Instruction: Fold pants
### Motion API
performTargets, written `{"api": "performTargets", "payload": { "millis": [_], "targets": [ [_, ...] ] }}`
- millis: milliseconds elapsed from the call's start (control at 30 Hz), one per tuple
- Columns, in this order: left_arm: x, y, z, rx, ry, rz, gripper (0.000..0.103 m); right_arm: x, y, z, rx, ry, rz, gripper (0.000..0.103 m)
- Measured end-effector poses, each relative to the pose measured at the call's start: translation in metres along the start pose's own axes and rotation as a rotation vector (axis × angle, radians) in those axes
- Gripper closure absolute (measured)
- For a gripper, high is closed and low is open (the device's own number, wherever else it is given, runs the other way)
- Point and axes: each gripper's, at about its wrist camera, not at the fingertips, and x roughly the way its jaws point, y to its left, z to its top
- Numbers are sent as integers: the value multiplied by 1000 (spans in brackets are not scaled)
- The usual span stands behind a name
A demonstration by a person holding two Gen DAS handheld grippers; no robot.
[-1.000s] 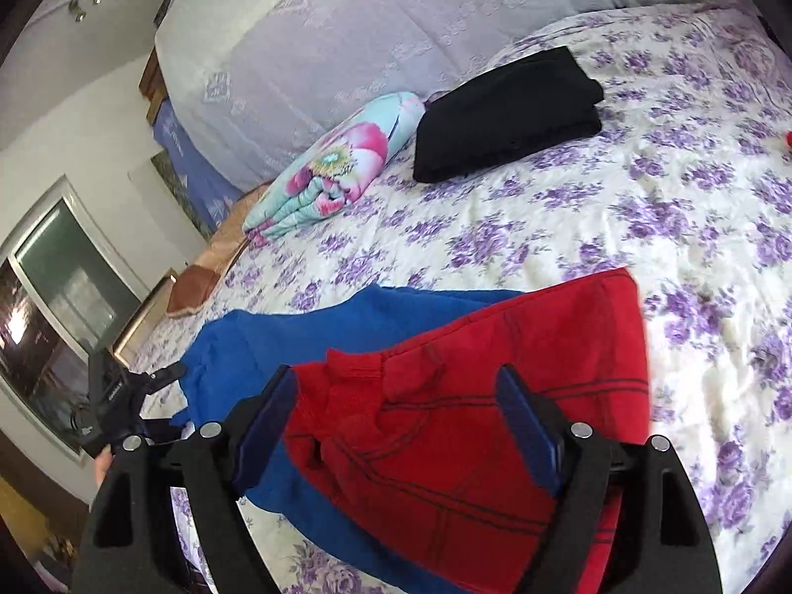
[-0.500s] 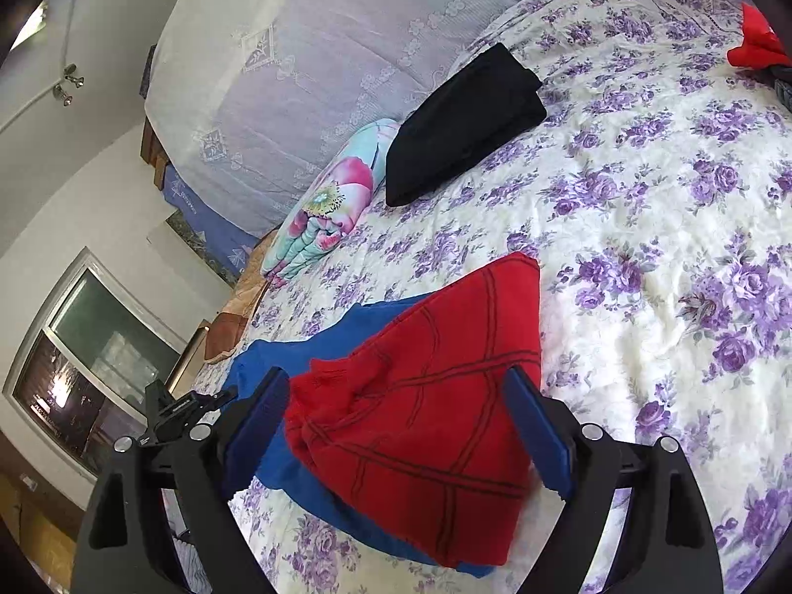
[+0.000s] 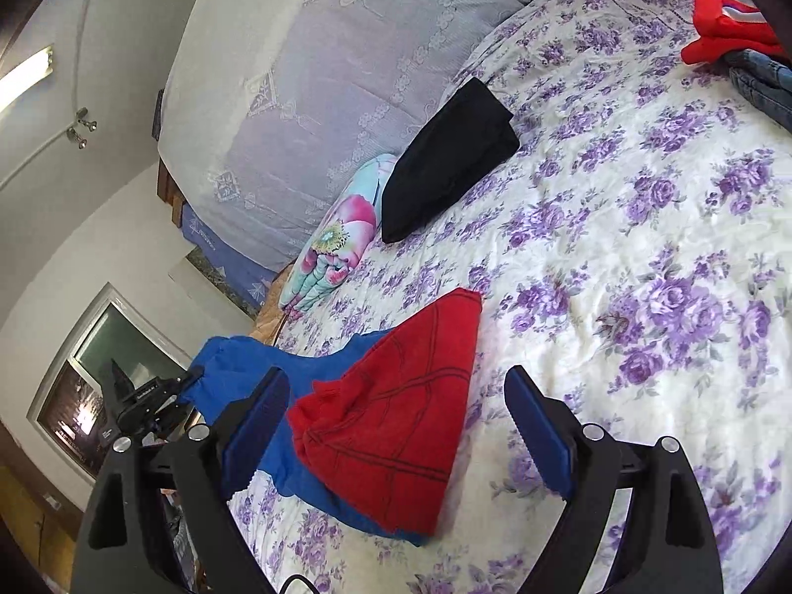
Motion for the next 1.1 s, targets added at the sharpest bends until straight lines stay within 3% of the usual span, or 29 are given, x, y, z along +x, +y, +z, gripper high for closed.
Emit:
{"api": "performTargets", "payload": {
  "millis": [33, 167, 267, 400, 567, 733, 933, 1100],
  "targets": [
    [-1, -20, 1, 44, -7, -13, 90, -5, -3, 1, 6, -12, 4, 14],
    [8, -107, -13, 228, 12, -71, 91, -23, -16, 7, 36, -63, 20, 14],
    [37, -160, -43, 347, 83, -109, 91, -35, -29, 9, 63, -90, 32, 14],
    [71, -180, -77, 355, 169, -158, 92, -45, -44, 9, 99, -114, 54, 13],
    [69, -176, -68, 314, 141, -158, 93, -40, -51, 8, 124, -100, 75, 13],
    [49, -167, -37, 285, 89, -163, 93, -31, -16, 1, -37, -45, 69, 13],
    [33, -108, -5, 162, 85, -156, 93, -12, 64, -26, -357, 21, 65, 13],
    [9, -15, 9, 10, 8, -74, 92, 1, 81, -36, -415, 71, 60, 13]
  ]
}}
